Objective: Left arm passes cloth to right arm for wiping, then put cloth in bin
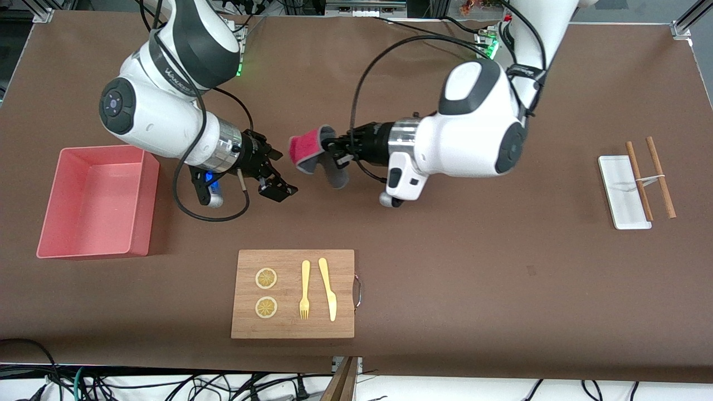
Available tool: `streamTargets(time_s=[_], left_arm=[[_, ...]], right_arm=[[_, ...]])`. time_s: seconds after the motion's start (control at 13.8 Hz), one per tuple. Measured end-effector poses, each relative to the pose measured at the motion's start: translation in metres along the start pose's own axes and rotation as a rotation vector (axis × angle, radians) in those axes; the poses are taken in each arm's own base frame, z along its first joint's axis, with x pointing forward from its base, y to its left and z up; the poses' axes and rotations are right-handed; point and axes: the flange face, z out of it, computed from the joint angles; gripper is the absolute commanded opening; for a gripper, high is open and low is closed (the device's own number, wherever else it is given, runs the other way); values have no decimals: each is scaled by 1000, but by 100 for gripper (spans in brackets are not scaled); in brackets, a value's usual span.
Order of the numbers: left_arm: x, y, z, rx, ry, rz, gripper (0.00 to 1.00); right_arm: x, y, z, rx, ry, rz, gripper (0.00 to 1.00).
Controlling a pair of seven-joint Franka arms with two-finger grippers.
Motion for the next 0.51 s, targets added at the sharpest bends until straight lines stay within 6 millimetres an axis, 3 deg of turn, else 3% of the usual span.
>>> streamTargets(time_s=[0.14,0.36,0.43,0.51], left_arm=[[-9,3,13,-23,9,-36,0],[-7,4,11,-29,15,-52,0],[-6,4,9,-32,17,-56,0],[-5,4,8,-33,19,-59,0]], right_arm=[[-7,0,7,-10,-3,16,100],[-19,1,17,-26,-6,12,99],[-20,1,20,-30,-6,10,74],[-21,1,22,-34,-7,9,22]])
